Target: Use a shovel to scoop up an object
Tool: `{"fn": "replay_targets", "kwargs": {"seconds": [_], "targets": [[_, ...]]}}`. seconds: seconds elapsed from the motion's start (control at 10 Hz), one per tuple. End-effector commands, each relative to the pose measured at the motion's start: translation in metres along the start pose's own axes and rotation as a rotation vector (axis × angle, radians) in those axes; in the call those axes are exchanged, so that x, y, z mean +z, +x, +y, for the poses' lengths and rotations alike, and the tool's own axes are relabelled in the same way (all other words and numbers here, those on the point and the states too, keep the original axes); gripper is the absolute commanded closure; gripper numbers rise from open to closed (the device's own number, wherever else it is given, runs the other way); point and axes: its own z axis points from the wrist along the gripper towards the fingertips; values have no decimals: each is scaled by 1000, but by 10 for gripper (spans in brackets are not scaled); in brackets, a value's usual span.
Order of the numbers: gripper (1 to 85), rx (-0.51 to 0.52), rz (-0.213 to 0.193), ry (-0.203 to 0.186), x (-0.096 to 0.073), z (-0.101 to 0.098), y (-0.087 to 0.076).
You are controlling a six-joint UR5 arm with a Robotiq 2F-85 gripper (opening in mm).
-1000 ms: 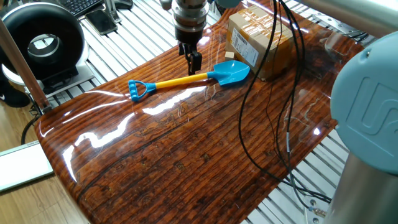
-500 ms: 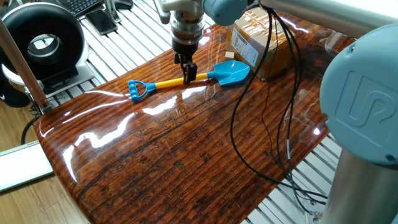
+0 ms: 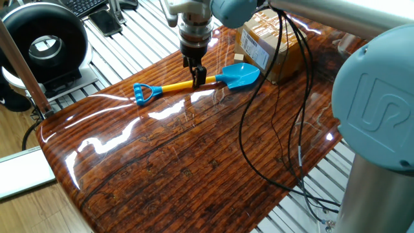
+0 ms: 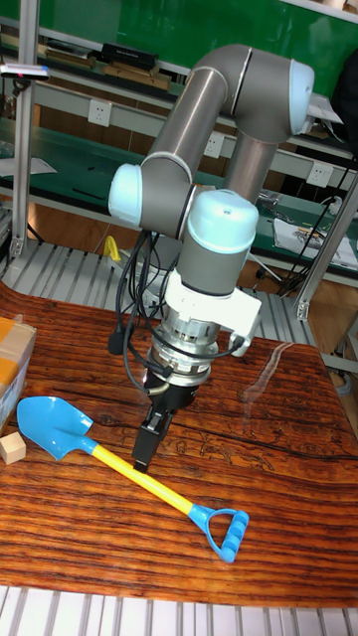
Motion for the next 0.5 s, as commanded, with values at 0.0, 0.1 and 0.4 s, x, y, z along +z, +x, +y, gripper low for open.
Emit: {"fn": "replay_targets", "kwargs": {"seconds": [0.0,0.1,0.4], "targets": [[77,19,-16,-18,19,-2,-2],[77,13,-17,-18,23,-4,-2],[70,33,-16,-27,23,-2,-3]]}}
